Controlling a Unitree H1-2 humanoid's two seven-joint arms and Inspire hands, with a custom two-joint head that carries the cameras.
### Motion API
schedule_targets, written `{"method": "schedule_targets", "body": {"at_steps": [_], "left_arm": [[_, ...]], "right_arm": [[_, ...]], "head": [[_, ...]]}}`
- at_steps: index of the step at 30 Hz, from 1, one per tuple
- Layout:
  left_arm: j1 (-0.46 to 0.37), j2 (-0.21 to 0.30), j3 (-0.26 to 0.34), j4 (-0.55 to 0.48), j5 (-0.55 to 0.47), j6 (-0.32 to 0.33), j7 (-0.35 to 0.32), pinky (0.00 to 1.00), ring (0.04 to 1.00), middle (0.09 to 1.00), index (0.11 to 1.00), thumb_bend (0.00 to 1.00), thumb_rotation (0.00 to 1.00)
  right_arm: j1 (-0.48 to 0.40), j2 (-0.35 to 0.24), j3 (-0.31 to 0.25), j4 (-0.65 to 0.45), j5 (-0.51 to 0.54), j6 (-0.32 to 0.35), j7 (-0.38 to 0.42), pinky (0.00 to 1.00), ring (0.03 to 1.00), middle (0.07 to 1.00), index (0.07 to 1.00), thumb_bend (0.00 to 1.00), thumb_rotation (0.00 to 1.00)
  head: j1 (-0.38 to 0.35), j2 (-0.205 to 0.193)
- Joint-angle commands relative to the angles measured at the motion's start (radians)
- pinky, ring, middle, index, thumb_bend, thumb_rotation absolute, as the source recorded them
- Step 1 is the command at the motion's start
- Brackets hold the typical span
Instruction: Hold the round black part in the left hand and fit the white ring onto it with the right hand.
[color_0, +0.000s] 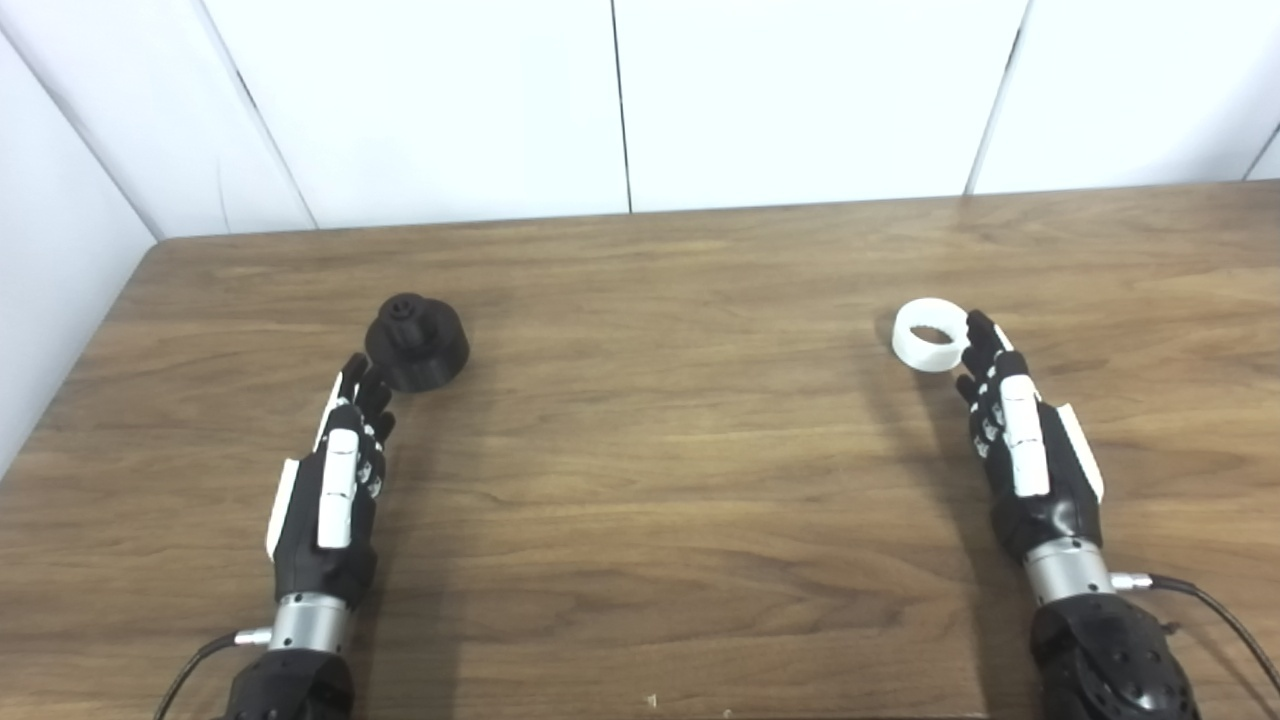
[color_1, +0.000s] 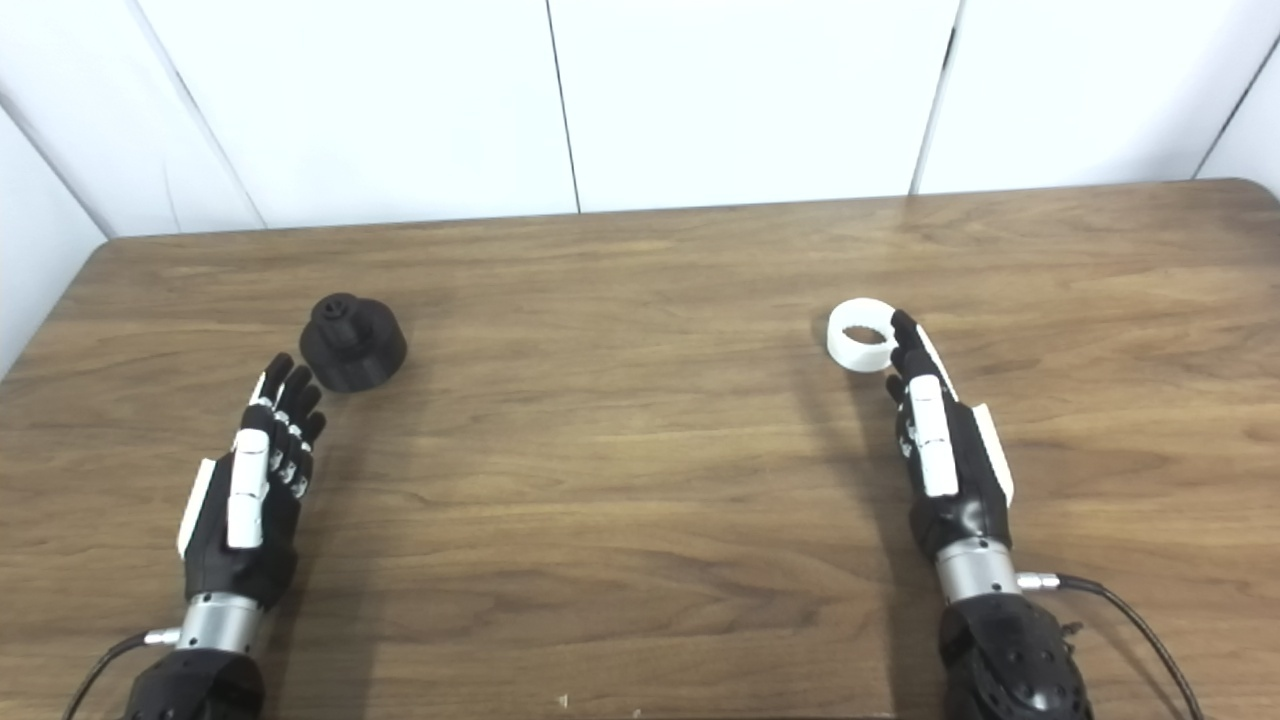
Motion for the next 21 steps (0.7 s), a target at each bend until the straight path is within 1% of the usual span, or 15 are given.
{"method": "schedule_targets", "body": {"at_steps": [1,8,12,15,16,19,21], "left_arm": [[-0.023,0.017,0.004,-0.028,0.008,-0.032,-0.002,1.00,1.000,1.000,1.000,0.51,0.91],[-0.017,0.018,0.006,-0.043,0.017,-0.021,0.005,1.00,1.000,1.000,1.000,0.49,0.91],[-0.013,0.020,0.004,-0.047,0.012,-0.019,0.002,1.00,1.000,1.000,1.000,0.50,0.90],[-0.013,0.022,0.002,-0.050,0.017,-0.018,0.001,1.00,1.000,1.000,1.000,0.49,0.91],[-0.013,0.026,0.000,-0.053,0.030,-0.017,0.004,1.00,1.000,1.000,1.000,0.50,0.90],[-0.013,0.037,0.002,-0.065,0.067,-0.006,0.016,1.00,1.000,1.000,1.000,0.55,0.80],[-0.017,0.059,0.003,-0.070,0.149,-0.008,0.037,1.00,1.000,1.000,0.996,0.56,0.70]], "right_arm": [[-0.011,0.003,0.000,-0.011,0.006,-0.054,0.005,1.00,0.998,0.989,0.950,0.46,0.99],[-0.018,0.000,0.001,-0.005,0.019,-0.051,0.013,1.00,1.000,0.992,0.950,0.46,0.97],[-0.021,-0.001,0.003,-0.003,0.015,-0.057,0.013,1.00,0.999,0.991,0.950,0.45,0.99],[-0.024,0.001,0.001,-0.005,0.015,-0.052,0.010,1.00,0.994,0.985,0.946,0.45,0.98],[-0.025,-0.001,0.002,-0.003,0.011,-0.055,0.009,1.00,0.992,0.984,0.945,0.45,0.98],[-0.025,-0.001,0.003,0.001,0.007,-0.061,0.009,1.00,0.990,0.983,0.944,0.46,0.99],[-0.026,0.002,0.004,0.002,0.008,-0.059,0.009,1.00,0.991,0.984,0.942,0.46,0.99]], "head": [[0.000,0.001],[0.004,-0.002],[0.004,-0.002],[0.005,-0.003],[0.013,-0.006],[0.023,-0.009],[0.028,-0.011]]}}
